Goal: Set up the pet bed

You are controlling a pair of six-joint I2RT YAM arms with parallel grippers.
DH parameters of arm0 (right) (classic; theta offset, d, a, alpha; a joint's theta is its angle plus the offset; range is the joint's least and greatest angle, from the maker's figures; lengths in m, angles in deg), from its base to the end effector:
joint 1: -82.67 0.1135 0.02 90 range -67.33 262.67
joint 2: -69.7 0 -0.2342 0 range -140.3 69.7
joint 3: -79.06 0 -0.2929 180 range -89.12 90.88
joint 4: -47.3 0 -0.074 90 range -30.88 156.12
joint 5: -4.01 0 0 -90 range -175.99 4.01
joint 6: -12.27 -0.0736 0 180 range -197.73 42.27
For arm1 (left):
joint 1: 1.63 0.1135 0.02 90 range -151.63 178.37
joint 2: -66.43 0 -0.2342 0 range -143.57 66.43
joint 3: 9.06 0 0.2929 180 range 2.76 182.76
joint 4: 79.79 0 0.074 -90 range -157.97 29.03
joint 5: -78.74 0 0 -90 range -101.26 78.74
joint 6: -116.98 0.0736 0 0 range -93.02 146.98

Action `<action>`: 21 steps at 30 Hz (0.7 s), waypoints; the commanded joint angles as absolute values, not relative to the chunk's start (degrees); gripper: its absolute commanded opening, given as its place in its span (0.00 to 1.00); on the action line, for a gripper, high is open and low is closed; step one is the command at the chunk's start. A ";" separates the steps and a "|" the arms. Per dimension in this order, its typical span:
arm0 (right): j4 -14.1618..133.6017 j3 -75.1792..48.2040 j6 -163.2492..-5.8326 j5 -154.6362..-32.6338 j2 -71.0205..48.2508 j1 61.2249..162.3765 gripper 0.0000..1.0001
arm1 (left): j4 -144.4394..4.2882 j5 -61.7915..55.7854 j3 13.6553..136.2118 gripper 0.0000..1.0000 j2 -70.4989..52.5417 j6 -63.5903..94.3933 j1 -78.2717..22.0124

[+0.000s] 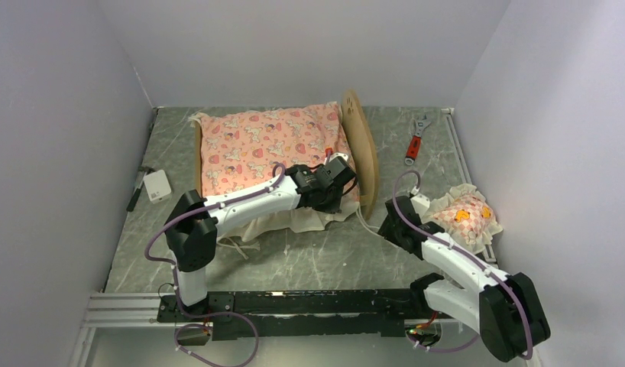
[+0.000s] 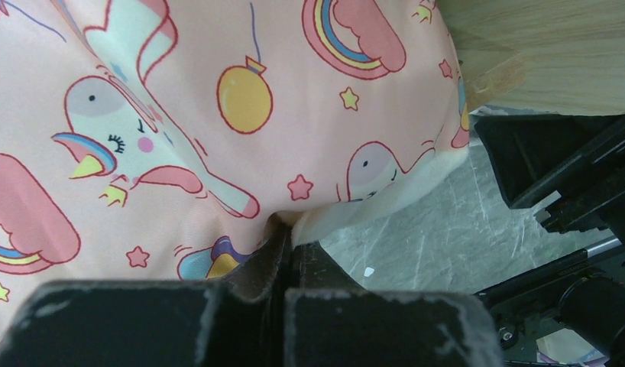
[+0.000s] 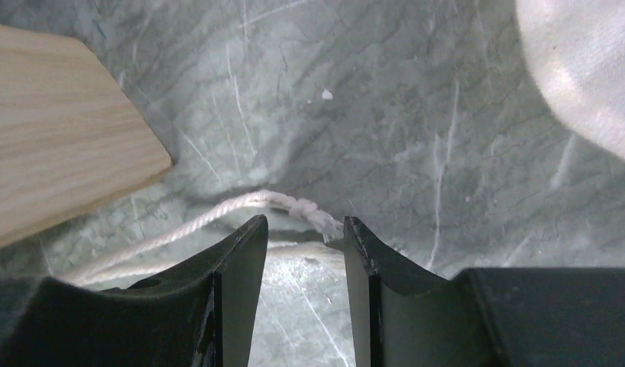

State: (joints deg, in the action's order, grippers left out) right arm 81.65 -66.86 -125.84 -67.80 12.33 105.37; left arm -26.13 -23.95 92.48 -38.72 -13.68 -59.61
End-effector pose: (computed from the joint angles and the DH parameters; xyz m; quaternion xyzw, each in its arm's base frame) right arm 0.2301 0.0713 0.0734 0.2515 0.9154 0.0357 0.3122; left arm 0.2536 -0.3750 0.1985 0.1128 0.9474 -0.1432 0.2629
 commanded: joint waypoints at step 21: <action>87.57 -55.81 -117.23 -74.22 27.84 105.20 0.00 | -28.25 -23.66 94.12 0.00 -34.06 -12.09 -57.48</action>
